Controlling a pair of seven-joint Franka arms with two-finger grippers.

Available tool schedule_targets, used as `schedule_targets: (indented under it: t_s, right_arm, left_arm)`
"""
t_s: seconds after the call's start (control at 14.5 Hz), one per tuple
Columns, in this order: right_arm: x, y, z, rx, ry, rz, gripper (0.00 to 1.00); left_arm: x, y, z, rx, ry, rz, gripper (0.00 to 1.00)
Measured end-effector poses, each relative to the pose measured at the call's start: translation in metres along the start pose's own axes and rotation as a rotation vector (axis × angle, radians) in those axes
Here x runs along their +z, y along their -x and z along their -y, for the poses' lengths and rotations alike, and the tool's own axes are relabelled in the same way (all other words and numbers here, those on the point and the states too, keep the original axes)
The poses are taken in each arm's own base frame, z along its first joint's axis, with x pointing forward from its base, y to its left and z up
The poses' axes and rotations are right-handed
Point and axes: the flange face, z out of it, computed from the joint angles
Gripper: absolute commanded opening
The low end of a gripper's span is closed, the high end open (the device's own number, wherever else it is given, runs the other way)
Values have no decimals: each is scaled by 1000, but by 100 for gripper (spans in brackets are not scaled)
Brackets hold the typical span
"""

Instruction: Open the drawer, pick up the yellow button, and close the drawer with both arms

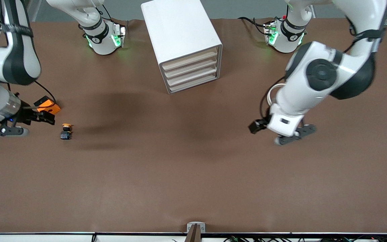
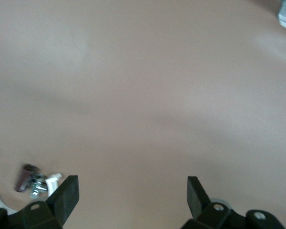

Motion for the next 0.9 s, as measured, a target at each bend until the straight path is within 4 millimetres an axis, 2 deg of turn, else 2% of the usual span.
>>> schedule_targets:
  t_s: [0.14, 0.21, 0.55, 0.76, 0.9]
  right_arm:
    - [-39, 6, 5, 8, -5, 33, 100]
    - [-56, 6, 6, 9, -5, 42, 100]
    - [-129, 11, 8, 8, -4, 43, 100]
    - [-158, 15, 7, 11, -3, 29, 100]
    - [-169, 17, 7, 12, -3, 24, 100]
  left_arm:
    - [-24, -29, 35, -42, -1, -16, 100]
    - [-36, -35, 47, -56, -9, -18, 100]
    - [-95, -23, 83, -51, -77, -15, 100]
    - [-126, -21, 109, 38, -111, 1, 100]
    - [-142, -23, 127, 94, -99, 2, 100]
